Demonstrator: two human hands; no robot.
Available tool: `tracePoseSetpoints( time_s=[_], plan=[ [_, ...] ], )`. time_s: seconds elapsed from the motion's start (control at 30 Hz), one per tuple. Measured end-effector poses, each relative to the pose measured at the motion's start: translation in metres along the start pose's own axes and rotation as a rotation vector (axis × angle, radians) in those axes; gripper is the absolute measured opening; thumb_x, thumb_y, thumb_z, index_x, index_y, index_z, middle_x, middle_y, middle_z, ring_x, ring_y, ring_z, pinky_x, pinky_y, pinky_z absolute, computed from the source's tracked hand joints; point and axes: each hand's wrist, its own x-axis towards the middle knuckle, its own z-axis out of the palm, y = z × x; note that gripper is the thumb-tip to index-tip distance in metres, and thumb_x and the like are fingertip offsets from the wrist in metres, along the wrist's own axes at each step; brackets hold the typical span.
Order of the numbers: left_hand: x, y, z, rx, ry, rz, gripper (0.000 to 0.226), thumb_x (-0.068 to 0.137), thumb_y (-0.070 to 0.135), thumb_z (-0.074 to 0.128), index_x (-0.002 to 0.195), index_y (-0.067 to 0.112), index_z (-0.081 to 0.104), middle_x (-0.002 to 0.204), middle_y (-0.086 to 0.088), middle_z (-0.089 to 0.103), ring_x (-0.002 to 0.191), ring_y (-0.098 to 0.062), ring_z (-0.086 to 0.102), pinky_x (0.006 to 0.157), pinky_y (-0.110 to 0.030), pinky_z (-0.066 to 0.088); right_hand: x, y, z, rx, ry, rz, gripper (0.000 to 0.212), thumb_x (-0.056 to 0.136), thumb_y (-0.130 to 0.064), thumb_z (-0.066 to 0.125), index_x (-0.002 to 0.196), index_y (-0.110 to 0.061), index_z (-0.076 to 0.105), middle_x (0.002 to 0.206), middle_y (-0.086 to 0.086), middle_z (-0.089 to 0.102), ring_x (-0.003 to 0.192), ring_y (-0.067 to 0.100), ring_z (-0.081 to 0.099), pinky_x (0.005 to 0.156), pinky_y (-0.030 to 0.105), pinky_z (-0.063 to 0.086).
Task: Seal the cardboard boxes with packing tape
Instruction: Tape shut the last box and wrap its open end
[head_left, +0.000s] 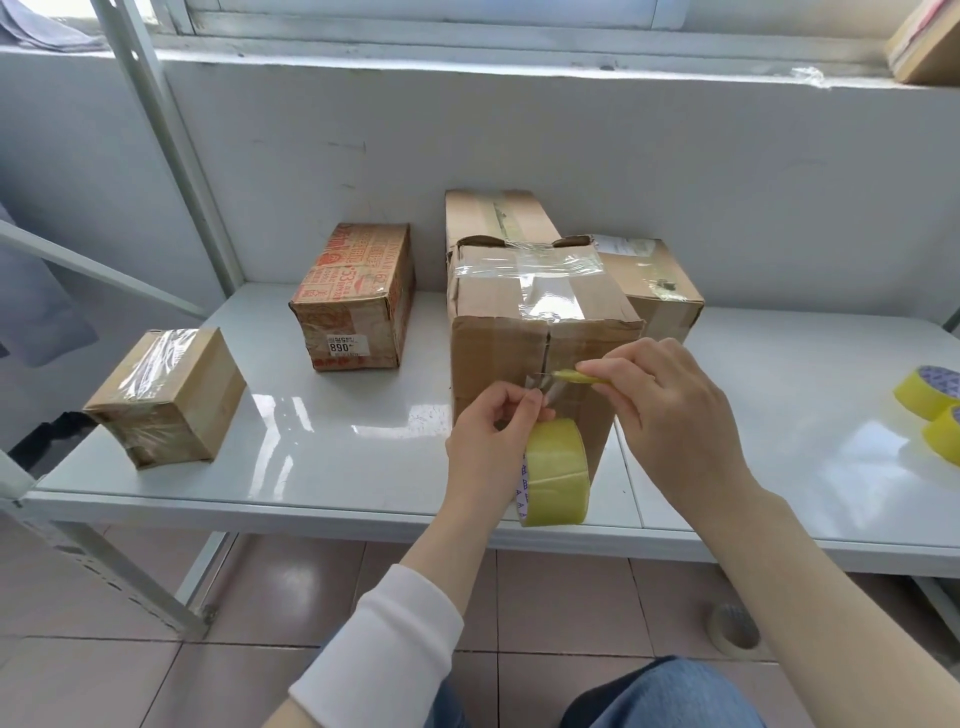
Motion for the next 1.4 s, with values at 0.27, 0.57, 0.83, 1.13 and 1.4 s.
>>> tracePoseSetpoints(
  time_s=[0.27, 0.57, 0.83, 1.13, 1.4],
  plan=[
    [0.002, 0.0, 0.0, 0.04, 0.017, 0.006, 0.028, 0.09, 0.025, 0.058, 0.067, 0.038, 0.065, 0.074, 0.015, 0.07, 0.09, -0.014, 0.067, 0.094, -0.052, 0.046, 0.005, 0.0, 0.003, -0.016, -0.01, -0.016, 0.024, 0.089, -0.017, 0.051, 0.097, -0.009, 0.072, 0.081, 0.006, 0.064, 0.067, 0.024, 0.053, 0.053, 0.026, 0.044],
    [0.003, 0.001, 0.002, 0.041, 0.014, 0.02, 0.023, 0.089, 0.031, 0.059, 0.067, 0.035, 0.063, 0.074, 0.016, 0.071, 0.087, -0.011, 0.067, 0.098, -0.055, 0.042, 0.002, 0.006, -0.004, -0.014, 0.0, 0.033, 0.023, 0.088, -0.018, 0.051, 0.094, -0.009, 0.071, 0.08, 0.007, 0.063, 0.067, 0.026, 0.054, 0.05, 0.029, 0.047],
    [0.0, -0.016, 0.004, 0.071, -0.016, -0.028, 0.017, 0.08, 0.042, 0.057, 0.065, 0.036, 0.061, 0.072, 0.013, 0.071, 0.092, -0.015, 0.065, 0.096, -0.049, 0.043, -0.002, 0.005, 0.009, 0.052, -0.028, 0.009, 0.022, 0.087, -0.018, 0.053, 0.091, -0.008, 0.072, 0.079, 0.005, 0.063, 0.068, 0.024, 0.054, 0.052, 0.03, 0.049],
    [-0.018, -0.015, -0.004, -0.022, -0.128, 0.103, 0.02, 0.093, 0.01, 0.055, 0.076, 0.019, 0.062, 0.076, 0.011, 0.067, 0.082, -0.006, 0.062, 0.076, -0.016, 0.047, -0.031, 0.005, -0.013, 0.395, -0.136, 0.569, 0.008, 0.09, -0.018, 0.059, 0.094, -0.02, 0.065, 0.081, -0.016, 0.058, 0.072, 0.005, 0.055, 0.066, 0.007, 0.041],
    [-0.025, 0.007, 0.015, -0.055, -0.286, 0.159, 0.019, 0.093, 0.009, 0.055, 0.078, 0.018, 0.062, 0.078, 0.009, 0.067, 0.08, -0.004, 0.062, 0.077, -0.021, 0.05, -0.019, -0.008, -0.03, 0.998, -0.309, 0.959, 0.018, 0.086, -0.037, 0.058, 0.102, -0.03, 0.059, 0.09, -0.014, 0.062, 0.074, -0.008, 0.057, 0.061, 0.006, 0.042]
  ],
)
